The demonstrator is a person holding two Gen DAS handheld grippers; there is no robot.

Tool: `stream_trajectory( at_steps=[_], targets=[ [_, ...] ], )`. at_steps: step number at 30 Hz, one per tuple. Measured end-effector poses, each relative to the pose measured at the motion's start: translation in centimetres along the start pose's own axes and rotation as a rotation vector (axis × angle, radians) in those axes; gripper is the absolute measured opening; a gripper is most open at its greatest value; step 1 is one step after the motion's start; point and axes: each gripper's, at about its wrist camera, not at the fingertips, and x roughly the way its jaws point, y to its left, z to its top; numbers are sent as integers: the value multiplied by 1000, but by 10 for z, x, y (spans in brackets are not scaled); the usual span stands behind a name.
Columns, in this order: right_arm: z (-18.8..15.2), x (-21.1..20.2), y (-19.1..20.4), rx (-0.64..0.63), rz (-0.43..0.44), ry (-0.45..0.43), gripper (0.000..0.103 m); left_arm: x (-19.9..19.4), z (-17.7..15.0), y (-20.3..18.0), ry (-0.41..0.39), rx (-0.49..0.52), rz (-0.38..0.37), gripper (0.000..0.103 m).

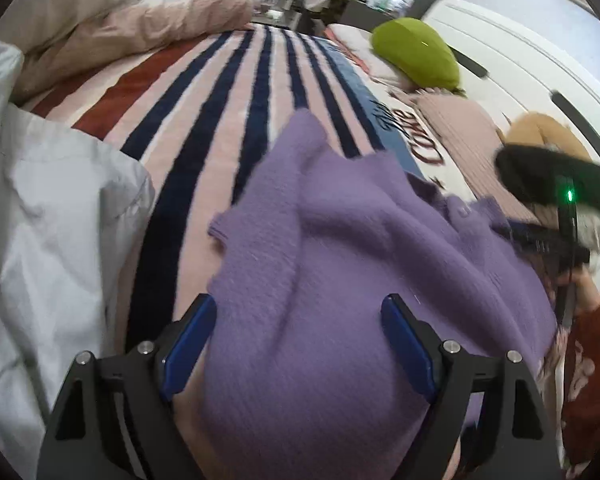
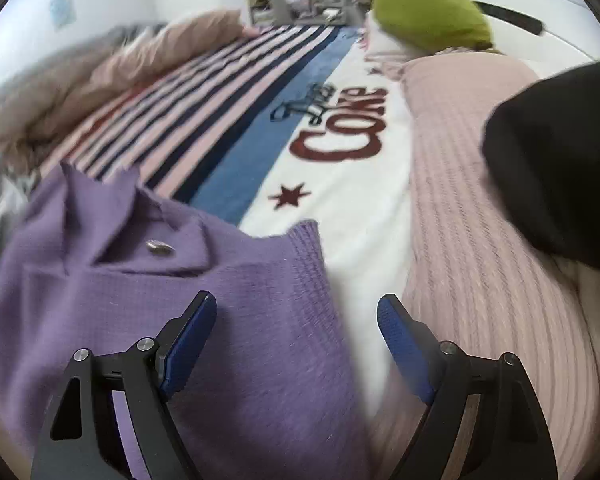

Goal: Fold large clothes

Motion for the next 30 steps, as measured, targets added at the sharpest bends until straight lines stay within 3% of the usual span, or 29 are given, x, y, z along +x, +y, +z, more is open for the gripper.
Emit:
stream_trajectory(
  at_steps=[2,3,4,5,7,10,13,14,20,21,23,25,27,30],
  targets=[
    [2,12,-2,-5,71,54,75,11,6,4,13,-36,-22,77],
    [3,15,-2,1,101,68,57,18,9,5,28,-49,-41,71],
    [4,16,0,2,113,75,29,22,9,5,40,-53,-46,49],
    [5,13,2,-18,77,62,14,24,8,5,55,-50,-39,27],
    [8,-2,7,-74,20,4,12,23,10,-1,60,-34,-28,14],
    [14,-30,-6,-23,-51,-114,9,6,15,-9,-3,9,19,9],
    [17,-43,-14,-8,-190,-178,5,-8,25,0,-77,-23,159,6],
    [17,-43,-18,6,-219,-175,5,-8,26,5,-91,-30,216,6],
    [19,-24,-37,106,-232,-121,5,18,19,15,-21,-56,259,15],
    [19,-20,-38,109,-217,-100,6,18,18,13,-11,-61,233,24],
    [18,-22,-32,96,-183,-83,13,11,16,7,-18,-48,166,60],
    [19,-39,-21,64,-160,-133,42,-4,18,-3,-67,-19,113,76],
    [21,-60,-6,24,-120,-198,63,-17,26,-11,-106,-4,81,80],
    [23,-75,21,-42,-2,-212,65,-20,37,-24,-122,-7,36,83]
  ],
)
